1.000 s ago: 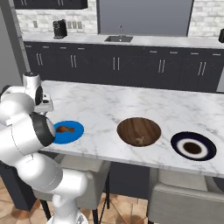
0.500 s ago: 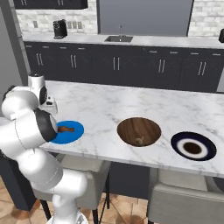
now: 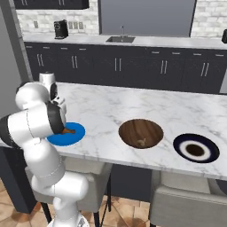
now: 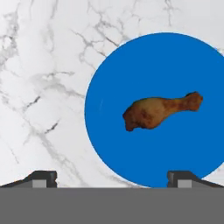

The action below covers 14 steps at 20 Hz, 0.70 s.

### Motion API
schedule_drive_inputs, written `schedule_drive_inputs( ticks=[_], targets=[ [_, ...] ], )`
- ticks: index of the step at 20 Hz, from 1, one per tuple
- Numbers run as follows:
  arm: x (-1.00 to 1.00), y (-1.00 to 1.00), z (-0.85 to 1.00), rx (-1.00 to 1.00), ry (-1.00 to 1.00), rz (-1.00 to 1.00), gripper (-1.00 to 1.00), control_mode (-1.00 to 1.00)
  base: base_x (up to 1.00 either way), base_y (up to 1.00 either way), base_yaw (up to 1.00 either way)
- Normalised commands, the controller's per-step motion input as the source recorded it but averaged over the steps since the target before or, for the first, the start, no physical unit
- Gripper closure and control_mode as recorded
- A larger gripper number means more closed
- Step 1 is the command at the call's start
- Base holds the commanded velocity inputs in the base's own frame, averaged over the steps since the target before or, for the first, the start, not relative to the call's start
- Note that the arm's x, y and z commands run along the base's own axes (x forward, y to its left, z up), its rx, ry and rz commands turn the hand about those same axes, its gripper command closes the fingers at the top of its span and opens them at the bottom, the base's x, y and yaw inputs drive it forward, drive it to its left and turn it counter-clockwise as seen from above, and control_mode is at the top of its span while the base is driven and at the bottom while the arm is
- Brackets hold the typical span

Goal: Pick the chicken drumstick and garlic from their plates and place them in the bowl. Then put the bowl in the fridge.

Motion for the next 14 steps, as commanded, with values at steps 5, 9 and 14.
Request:
schedule_drive_inputs(
  ticks=[5, 9, 14],
  targets=[
    [0.08, -0.1, -0.17, -0.09, 0.0, -0.77, -1.0, -1.0, 0.0, 0.0, 0.0],
    [0.05, -0.12, -0.19, -0.07, 0.06, -0.72, -1.0, -1.0, 0.0, 0.0, 0.0],
    [0.04, -0.07, -0.19, -0.06, 0.1, -0.53, -1.0, -1.0, 0.0, 0.0, 0.0]
  ],
)
